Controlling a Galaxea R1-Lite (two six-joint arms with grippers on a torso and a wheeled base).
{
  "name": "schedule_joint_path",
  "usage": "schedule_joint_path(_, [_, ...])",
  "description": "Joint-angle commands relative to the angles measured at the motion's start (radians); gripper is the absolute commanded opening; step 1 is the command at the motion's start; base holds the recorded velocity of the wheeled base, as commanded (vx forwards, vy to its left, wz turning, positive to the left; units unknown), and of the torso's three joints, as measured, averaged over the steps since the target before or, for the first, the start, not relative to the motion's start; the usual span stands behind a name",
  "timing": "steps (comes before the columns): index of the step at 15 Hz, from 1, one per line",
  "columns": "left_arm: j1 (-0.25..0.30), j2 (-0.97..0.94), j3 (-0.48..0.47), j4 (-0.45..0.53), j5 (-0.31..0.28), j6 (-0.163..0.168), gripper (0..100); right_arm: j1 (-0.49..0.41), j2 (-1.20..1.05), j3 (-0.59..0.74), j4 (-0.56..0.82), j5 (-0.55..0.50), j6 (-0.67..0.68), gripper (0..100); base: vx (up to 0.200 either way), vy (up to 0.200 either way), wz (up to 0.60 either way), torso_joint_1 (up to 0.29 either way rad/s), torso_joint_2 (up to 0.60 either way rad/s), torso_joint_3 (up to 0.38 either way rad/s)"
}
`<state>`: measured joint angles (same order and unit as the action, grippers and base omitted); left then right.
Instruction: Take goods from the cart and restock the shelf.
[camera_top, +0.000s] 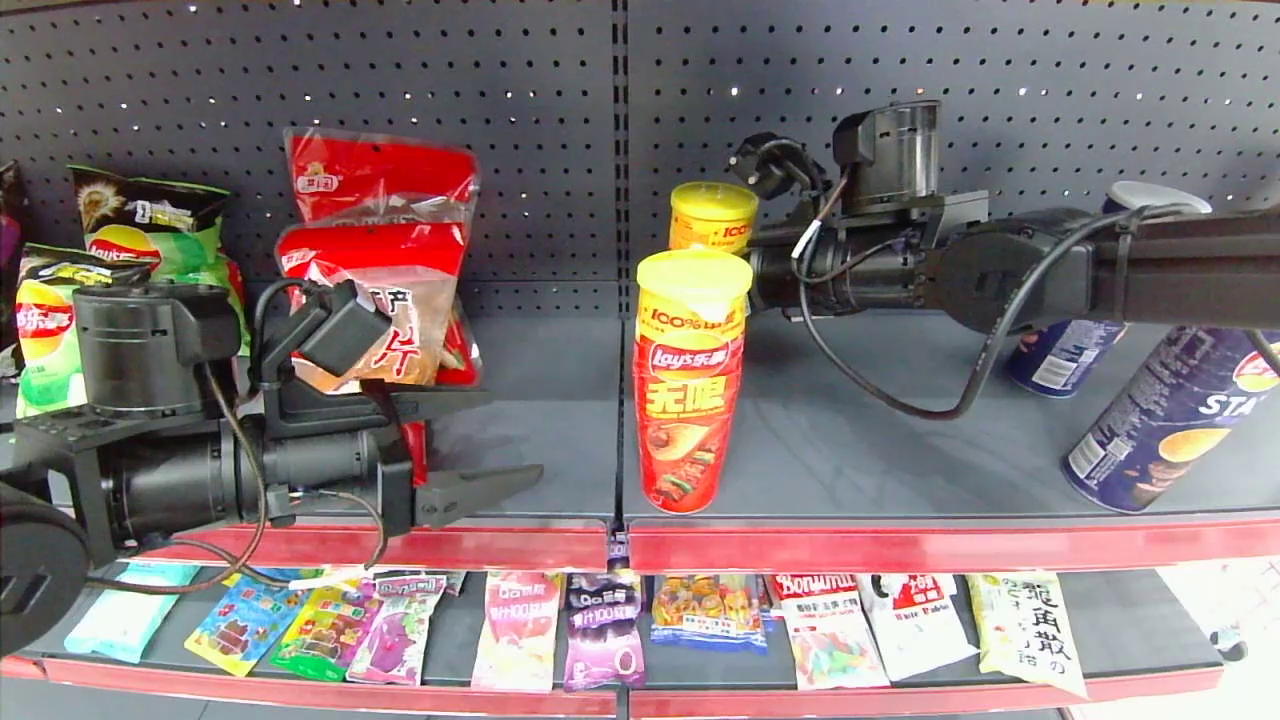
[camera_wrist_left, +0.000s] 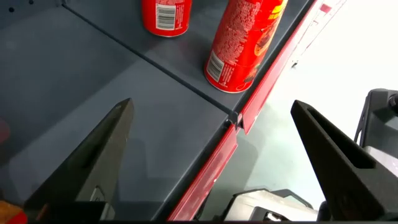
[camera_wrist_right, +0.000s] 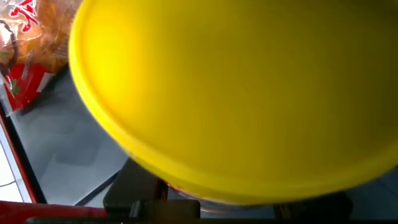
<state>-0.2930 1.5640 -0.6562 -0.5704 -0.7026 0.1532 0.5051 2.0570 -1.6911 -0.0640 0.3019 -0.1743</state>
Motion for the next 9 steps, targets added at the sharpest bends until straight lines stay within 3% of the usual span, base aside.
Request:
schedule_joint_path(1, [-0.002,0.002,-0.002,0.0,0.0,0.0,100,0.001,-0.006,0.007,0.001,0.0,-0.001,100,0.0,0.0,0.0,0.0,0.0,0.0])
schedule_joint_path(9, [-0.005,0.002,-0.007,0.0,0.009,0.005,100,-0.008,-0.133,0.154,0.0,-0.014,0.002,100,0.0,0.0,0.0,0.0,0.0,0.0])
